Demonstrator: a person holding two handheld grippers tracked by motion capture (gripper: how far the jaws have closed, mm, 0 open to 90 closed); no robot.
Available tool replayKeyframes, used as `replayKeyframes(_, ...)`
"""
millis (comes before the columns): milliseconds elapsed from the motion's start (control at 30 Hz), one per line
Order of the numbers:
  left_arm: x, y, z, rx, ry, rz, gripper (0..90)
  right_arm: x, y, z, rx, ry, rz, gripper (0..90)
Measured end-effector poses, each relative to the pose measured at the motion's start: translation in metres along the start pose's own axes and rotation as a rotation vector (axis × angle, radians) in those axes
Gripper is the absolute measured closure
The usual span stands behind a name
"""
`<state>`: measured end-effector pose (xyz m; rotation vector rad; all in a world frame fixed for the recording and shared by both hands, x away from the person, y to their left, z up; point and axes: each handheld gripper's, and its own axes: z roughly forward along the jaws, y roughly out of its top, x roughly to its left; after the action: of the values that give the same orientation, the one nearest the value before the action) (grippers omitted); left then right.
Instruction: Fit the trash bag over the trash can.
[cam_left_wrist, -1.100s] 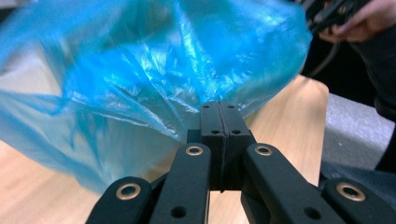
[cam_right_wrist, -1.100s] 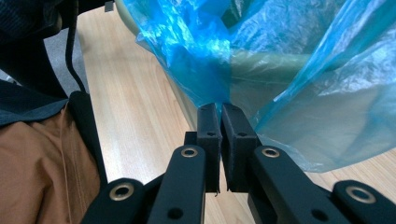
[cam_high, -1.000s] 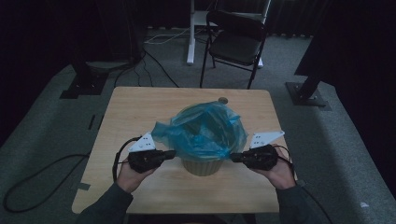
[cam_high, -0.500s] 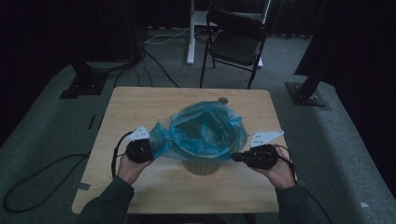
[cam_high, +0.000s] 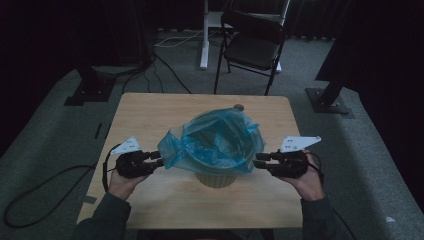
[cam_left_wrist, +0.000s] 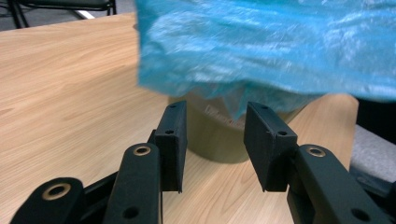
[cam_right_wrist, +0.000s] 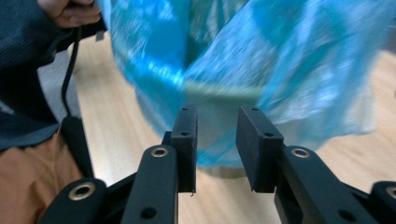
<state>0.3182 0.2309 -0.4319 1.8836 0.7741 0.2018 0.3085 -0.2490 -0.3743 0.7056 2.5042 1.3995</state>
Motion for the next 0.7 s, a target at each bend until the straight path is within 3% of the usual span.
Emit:
replayKeyframes(33, 0.004, 0.0, -0.011, -0.016, 0.031, -0.002, 59.2, -0.002, 0.005, -0.004, -0.022, -0.039, 0.005, 63.4)
replayKeyframes(100, 0.007, 0.002, -0.017, -0.039, 0.05, -0.002, 58.7, -0.004, 0.009, -0.006, -0.025, -0.078, 0.008, 62.8)
replayKeyframes(433, 0.012, 0.027, -0.034, -0.127, 0.105, 0.017, 52.2, -0.012, 0.033, -0.003, -0.043, -0.166, 0.008, 53.4)
replayKeyframes(567, 0.013, 0.042, -0.031, -0.142, 0.091, 0.019, 49.0, -0.013, 0.041, 0.003, -0.044, -0.183, 0.005, 49.0)
replayKeyframes(700, 0.012, 0.053, -0.017, -0.113, 0.062, 0.031, 46.4, -0.017, 0.052, 0.013, -0.036, -0.209, 0.005, 43.8)
